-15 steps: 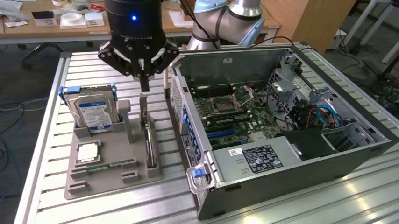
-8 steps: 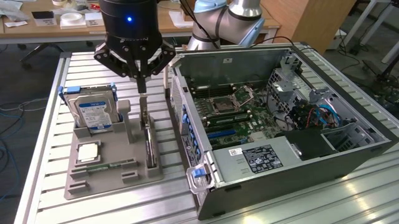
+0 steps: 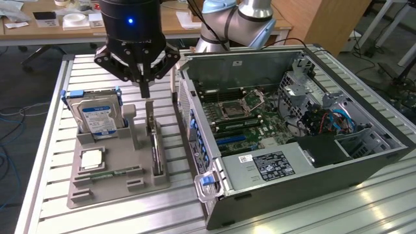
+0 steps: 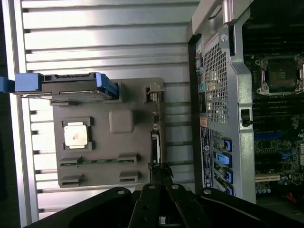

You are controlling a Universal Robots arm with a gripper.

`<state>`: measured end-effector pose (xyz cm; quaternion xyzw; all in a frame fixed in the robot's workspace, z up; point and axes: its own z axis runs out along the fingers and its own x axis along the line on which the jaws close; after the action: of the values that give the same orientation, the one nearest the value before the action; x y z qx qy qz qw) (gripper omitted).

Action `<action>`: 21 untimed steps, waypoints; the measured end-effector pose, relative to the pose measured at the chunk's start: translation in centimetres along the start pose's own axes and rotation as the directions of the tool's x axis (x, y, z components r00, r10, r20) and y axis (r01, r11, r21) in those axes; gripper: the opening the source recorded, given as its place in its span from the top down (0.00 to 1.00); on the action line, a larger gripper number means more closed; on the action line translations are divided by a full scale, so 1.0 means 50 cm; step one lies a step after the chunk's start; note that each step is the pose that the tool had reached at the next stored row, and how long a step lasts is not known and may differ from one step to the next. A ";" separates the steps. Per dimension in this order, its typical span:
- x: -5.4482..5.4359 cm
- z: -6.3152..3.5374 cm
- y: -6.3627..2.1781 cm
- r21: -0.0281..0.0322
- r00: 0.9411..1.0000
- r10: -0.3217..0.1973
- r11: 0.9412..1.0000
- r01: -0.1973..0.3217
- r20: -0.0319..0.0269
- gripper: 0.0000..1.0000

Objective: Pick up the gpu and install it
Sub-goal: 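Reach for the gpu, then pick up the gpu and move the gpu toward the slot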

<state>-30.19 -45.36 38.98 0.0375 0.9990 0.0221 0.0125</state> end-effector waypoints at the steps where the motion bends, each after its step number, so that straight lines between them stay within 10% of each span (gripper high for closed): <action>1: 0.003 0.000 0.000 0.000 1.000 0.000 1.000 0.000 0.000 0.89; 21: 0.004 0.000 -0.012 -0.003 1.000 0.000 1.000 0.000 0.000 0.89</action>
<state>-30.44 -45.95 38.94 0.0377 0.9989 0.0233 0.0125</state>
